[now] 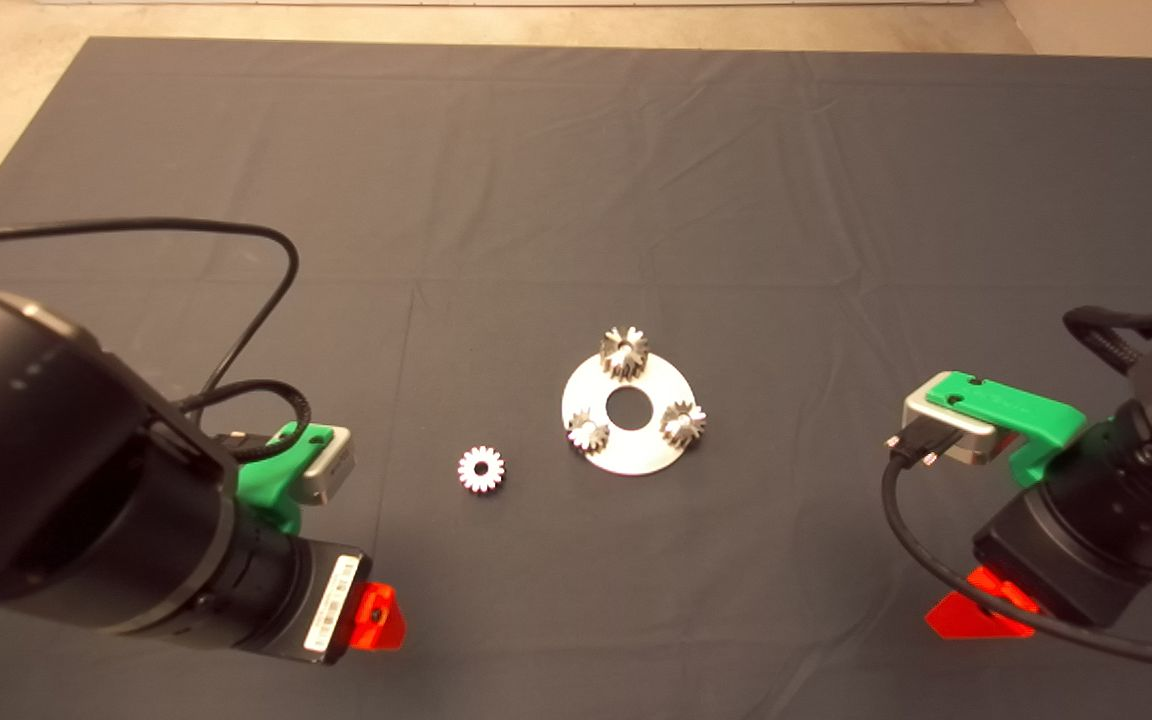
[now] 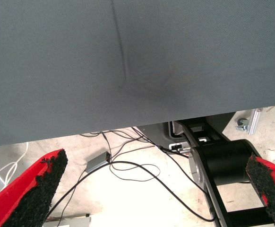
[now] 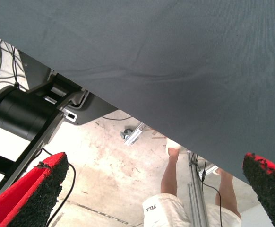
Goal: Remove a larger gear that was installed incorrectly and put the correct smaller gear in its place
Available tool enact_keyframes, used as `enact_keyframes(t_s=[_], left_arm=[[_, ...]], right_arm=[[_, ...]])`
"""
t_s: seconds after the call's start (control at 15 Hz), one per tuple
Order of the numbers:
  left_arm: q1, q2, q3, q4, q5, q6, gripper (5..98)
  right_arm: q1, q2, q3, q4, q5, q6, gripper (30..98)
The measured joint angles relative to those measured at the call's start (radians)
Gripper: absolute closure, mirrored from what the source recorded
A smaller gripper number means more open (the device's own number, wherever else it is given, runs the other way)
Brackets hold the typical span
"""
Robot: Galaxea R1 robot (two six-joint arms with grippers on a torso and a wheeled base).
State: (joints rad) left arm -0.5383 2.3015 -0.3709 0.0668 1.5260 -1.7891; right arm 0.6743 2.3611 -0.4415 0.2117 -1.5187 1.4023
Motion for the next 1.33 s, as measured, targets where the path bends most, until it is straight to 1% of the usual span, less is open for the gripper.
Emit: enact_keyframes(t_s=[0.47,0.53,0.6,0.67,0.8,0.93,1.0,1.13,1.27,1.33], left_arm=[[0.000,0.000,0.000,0.000,0.000,0.000,5.4],[0.000,0.000,0.000,0.000,0.000,0.001,5.4],[0.000,0.000,0.000,0.000,0.000,0.002,5.4],[0.000,0.000,0.000,0.000,0.000,0.002,5.4],[0.000,0.000,0.000,0.000,0.000,0.003,5.4],[0.000,0.000,0.000,0.000,0.000,0.003,5.4],[0.000,0.001,0.000,0.000,0.000,0.004,5.4],[0.000,0.003,0.000,0.000,0.000,0.007,5.4],[0.000,0.003,0.000,0.000,0.000,0.008,5.4],[0.000,0.003,0.000,0.000,0.000,0.008,5.4]], right_arm=[[0.000,0.000,-0.002,-0.004,-0.001,-0.003,30.8],[-0.001,0.002,-0.008,-0.020,-0.001,-0.015,30.8],[-0.001,0.003,-0.016,-0.055,-0.001,-0.038,30.8],[-0.001,0.005,-0.036,-0.090,-0.001,-0.073,30.8],[-0.022,0.016,-0.119,-0.147,0.000,-0.134,30.8],[-0.075,0.041,-0.236,-0.214,-0.002,-0.199,30.8],[-0.106,0.068,-0.293,-0.244,-0.004,-0.228,30.8],[-0.154,0.153,-0.398,-0.291,-0.003,-0.274,30.8],[-0.177,0.224,-0.492,-0.326,0.005,-0.310,30.8],[-0.185,0.242,-0.533,-0.337,0.007,-0.329,30.8]])
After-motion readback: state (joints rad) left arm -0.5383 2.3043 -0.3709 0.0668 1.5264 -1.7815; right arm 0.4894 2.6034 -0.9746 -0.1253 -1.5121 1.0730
